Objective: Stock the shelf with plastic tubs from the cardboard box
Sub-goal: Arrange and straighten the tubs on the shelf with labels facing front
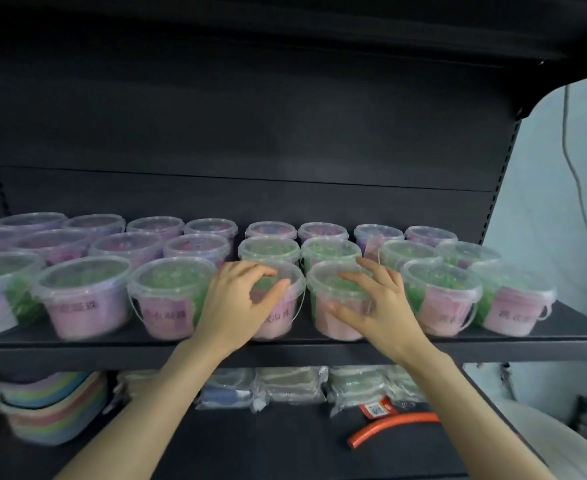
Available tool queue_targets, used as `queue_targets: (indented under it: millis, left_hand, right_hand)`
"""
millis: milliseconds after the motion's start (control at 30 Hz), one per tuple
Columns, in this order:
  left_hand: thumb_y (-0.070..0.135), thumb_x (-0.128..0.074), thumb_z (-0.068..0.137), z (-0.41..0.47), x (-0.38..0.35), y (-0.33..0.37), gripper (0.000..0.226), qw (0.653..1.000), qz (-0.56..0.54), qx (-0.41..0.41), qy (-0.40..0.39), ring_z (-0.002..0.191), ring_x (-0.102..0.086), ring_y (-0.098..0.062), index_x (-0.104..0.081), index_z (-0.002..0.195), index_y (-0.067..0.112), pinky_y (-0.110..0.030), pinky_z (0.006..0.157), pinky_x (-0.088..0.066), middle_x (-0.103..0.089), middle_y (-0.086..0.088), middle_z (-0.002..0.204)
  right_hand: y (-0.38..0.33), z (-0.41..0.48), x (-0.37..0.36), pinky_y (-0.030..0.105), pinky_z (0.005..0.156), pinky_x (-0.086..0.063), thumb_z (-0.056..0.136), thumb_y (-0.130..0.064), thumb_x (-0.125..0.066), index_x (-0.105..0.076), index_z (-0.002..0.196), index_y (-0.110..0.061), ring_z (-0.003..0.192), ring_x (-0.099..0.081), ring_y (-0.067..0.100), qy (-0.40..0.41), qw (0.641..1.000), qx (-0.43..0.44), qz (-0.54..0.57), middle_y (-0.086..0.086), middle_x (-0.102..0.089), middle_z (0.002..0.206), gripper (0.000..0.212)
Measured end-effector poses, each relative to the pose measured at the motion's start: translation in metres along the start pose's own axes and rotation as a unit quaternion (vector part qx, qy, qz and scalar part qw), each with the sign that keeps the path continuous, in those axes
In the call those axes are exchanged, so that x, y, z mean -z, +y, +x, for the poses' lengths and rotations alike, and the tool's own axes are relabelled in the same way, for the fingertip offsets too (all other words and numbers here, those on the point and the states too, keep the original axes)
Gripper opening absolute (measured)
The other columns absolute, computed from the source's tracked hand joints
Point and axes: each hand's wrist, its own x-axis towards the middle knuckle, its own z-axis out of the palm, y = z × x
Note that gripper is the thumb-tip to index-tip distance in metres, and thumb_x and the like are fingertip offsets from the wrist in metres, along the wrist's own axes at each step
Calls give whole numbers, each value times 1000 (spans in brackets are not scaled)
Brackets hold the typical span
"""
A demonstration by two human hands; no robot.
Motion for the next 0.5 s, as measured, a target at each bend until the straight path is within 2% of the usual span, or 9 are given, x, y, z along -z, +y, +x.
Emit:
queue_targets:
  millis: [100,233,333,500]
  left_hand:
    - [46,-58,80,-10,-2,0,40,998,42,-37,-13,108,-51,-19,-67,105,16,-46,100,-36,-62,3,109]
    - [36,-71,77,-14,-9,-3,40,993,91,-68,-14,108,-51,-27,-65,109,13,-51,104,-32,-60,-2,108]
    - [29,-76,75,-13,-13,-4,39,994,88,-70,0,106,-51,-29,-65,108,12,-51,107,-29,-60,-4,105]
    - [29,-76,74,-13,-16,-8,41,994,87,-73,6,107,-50,-29,-64,110,11,-52,109,-25,-58,-5,106]
  right_hand:
    - [4,-10,-8,36,109,-25,74,-29,-77,-60,117,-22,133,-23,23,39,999,28,7,0,-44,138,47]
    - [9,-7,-10,20,98,-18,74,-30,-77,-60,115,-21,128,-25,16,37,999,27,1,-3,-50,125,45]
    - [10,-7,-9,22,95,-20,75,-33,-76,-59,116,-23,125,-26,15,30,999,20,-9,-5,-49,125,45]
    - [7,-9,-11,25,87,-28,75,-36,-75,-58,119,-25,124,-27,16,46,999,5,-22,-8,-49,122,48]
